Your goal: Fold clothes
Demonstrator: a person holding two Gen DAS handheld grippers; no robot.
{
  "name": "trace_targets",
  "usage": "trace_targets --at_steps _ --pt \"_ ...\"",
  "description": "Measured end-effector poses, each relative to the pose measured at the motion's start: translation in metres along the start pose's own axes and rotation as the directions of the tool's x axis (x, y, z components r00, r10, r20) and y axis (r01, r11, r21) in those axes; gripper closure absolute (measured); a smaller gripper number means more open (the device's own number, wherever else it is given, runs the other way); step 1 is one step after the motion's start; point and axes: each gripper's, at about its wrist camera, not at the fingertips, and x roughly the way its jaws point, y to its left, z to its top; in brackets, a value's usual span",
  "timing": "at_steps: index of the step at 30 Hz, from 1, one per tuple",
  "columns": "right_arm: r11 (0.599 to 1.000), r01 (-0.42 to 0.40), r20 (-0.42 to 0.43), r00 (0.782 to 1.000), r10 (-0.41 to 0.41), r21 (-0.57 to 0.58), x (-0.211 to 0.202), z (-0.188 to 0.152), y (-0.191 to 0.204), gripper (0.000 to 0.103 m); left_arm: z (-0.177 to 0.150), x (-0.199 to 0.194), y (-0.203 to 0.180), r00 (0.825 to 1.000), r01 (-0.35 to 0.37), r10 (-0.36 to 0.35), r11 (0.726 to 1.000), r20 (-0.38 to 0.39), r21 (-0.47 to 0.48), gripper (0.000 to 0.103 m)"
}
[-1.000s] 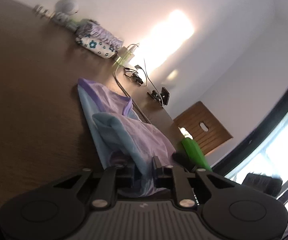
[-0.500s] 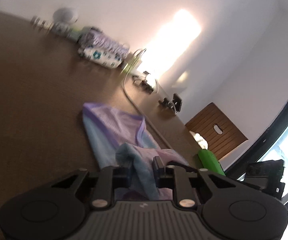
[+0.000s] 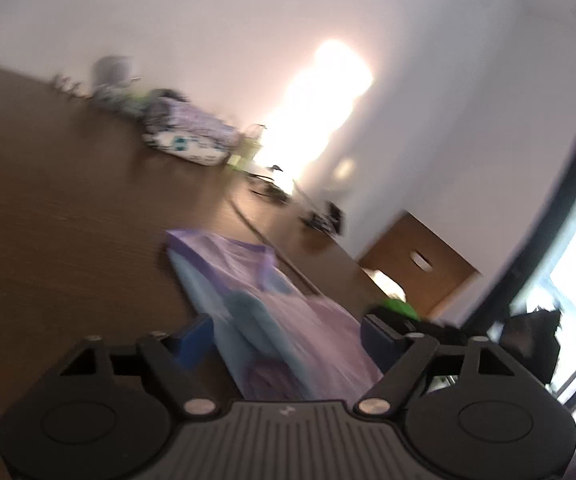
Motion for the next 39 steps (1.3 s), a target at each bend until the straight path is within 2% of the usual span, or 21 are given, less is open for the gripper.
trace_targets --at_steps 2,4,6,8,14,16,17,19,21,25,27,28,30,32,34,35,36,38,39 --pt "1.000 -0.017 -0.025 1.000 0.017 -0.012 -0.002 -0.004 0.001 0.064 -0.013 -0.005 -0.012 1.000 0.000 0.000 1.000 0.001 0.015 0.022" --pt "1.000 -0.011 -0.042 0.999 0.010 -0.023 0.002 -0.010 0.003 0.064 -0.023 -0.003 -0.022 1.000 -0.016 0.015 1.000 -0.003 -0.007 0.023" --pt "1.000 -0.015 -0.058 0.998 0.015 0.005 0.008 -0.016 0.002 0.067 -0.027 -0.001 -0.028 1.000 0.005 -0.006 0.999 -0.006 -0.042 0.023" --pt "1.000 -0.016 -0.066 0.998 0.016 0.012 0.013 -0.020 0.003 0.067 -0.029 0.000 -0.028 1.000 0.014 -0.014 0.998 0.007 -0.060 0.022" --pt "1.000 -0.010 -0.055 0.998 0.010 -0.002 0.013 -0.028 0.006 0.068 -0.030 0.016 -0.020 0.999 -0.011 0.006 0.989 -0.032 -0.148 0.024" --pt "1.000 -0.011 -0.053 0.999 0.011 0.002 0.013 -0.029 0.005 0.068 -0.030 0.021 -0.017 0.999 -0.026 0.018 0.985 -0.045 -0.170 0.037" --pt "1.000 -0.010 -0.052 0.999 0.010 0.000 0.013 -0.029 0.005 0.069 -0.029 0.023 -0.017 0.998 -0.035 0.026 0.984 -0.051 -0.177 0.048" --pt "1.000 -0.010 -0.055 0.998 0.010 0.003 0.013 -0.029 0.005 0.071 -0.027 0.027 -0.015 0.998 -0.046 0.035 0.980 -0.061 -0.193 0.059" --pt "1.000 -0.009 -0.058 0.998 0.010 0.011 0.012 -0.030 0.005 0.078 -0.026 0.031 -0.010 0.996 -0.058 0.041 0.975 -0.082 -0.214 0.089" --pt "0.999 -0.014 -0.076 0.997 0.016 0.030 0.009 -0.032 0.007 0.084 -0.027 0.027 0.011 0.993 -0.036 -0.002 0.946 -0.117 -0.321 0.090" --pt "1.000 -0.020 -0.082 0.996 0.021 0.009 0.006 -0.031 0.012 0.084 -0.026 0.022 0.013 0.993 -0.030 -0.006 0.952 -0.118 -0.304 0.085" --pt "1.000 -0.020 -0.080 0.997 0.019 -0.006 0.003 -0.029 0.014 0.082 -0.025 0.019 0.013 0.993 -0.027 -0.007 0.956 -0.116 -0.291 0.081" --pt "1.000 -0.012 -0.048 0.999 0.010 -0.027 -0.002 -0.023 0.016 0.081 -0.019 0.013 0.008 0.995 -0.014 -0.009 0.971 -0.096 -0.238 0.055" --pt "0.999 0.003 -0.039 0.999 -0.004 -0.033 0.001 -0.017 0.013 0.080 -0.014 0.010 0.003 0.998 -0.002 -0.011 0.983 -0.067 -0.184 0.046" --pt "1.000 0.008 -0.054 0.998 -0.010 -0.027 0.010 -0.015 0.008 0.080 -0.012 0.016 0.002 0.996 -0.015 0.000 0.987 -0.092 -0.162 0.051" --pt "1.000 0.010 -0.084 0.996 -0.011 -0.022 0.016 -0.015 0.007 0.080 -0.012 0.021 0.002 0.993 -0.027 0.008 0.987 -0.118 -0.158 0.077" --pt "1.000 0.011 -0.113 0.994 -0.013 -0.017 0.023 -0.015 0.005 0.081 -0.012 0.026 0.003 0.989 -0.036 0.014 0.988 -0.145 -0.151 0.088" --pt "0.999 0.014 -0.116 0.993 -0.018 -0.032 0.024 -0.014 0.007 0.080 -0.012 0.024 0.004 0.988 -0.034 0.015 0.992 -0.153 -0.122 0.083" --pt "0.999 0.011 -0.105 0.994 -0.015 -0.040 0.022 -0.012 0.008 0.080 -0.010 0.021 0.004 0.989 -0.035 0.018 0.993 -0.145 -0.111 0.072"
